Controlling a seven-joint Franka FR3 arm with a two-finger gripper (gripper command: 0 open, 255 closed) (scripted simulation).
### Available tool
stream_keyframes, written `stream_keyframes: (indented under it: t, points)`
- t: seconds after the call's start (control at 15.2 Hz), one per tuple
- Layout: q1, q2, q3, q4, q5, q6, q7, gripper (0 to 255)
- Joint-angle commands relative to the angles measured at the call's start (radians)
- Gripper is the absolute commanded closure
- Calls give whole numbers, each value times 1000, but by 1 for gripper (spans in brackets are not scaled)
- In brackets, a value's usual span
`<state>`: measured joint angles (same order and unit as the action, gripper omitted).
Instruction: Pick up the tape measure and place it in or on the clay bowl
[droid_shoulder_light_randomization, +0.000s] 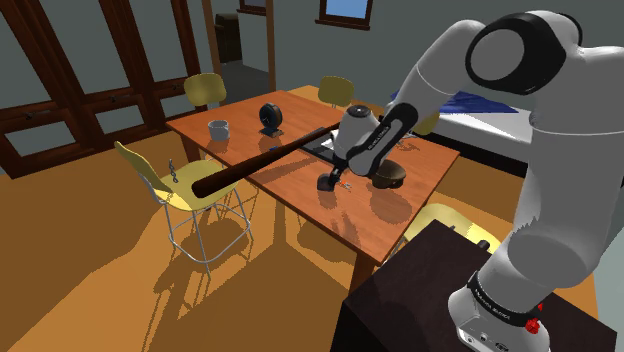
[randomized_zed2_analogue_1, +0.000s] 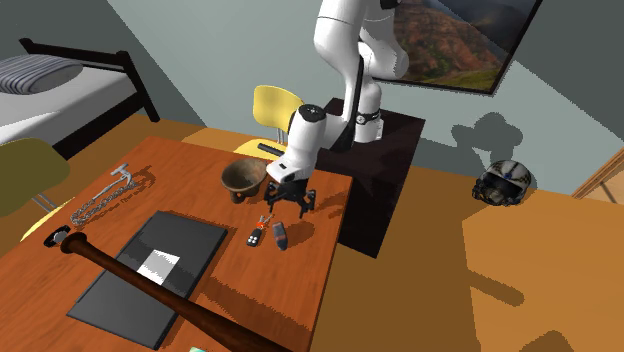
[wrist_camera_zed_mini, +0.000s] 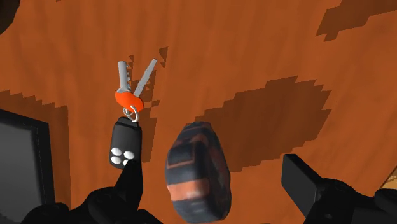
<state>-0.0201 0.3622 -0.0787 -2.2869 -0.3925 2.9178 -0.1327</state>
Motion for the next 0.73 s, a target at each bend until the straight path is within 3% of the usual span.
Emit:
stream_keyframes:
  t: [0.0, 0.26, 0.66]
  points:
    - [2, 34, -7, 18, -7, 17, 3, 0]
    - [8, 104, -21, 53, -16, 54, 14, 0]
    - [8, 104, -21, 53, -16, 54, 14, 0]
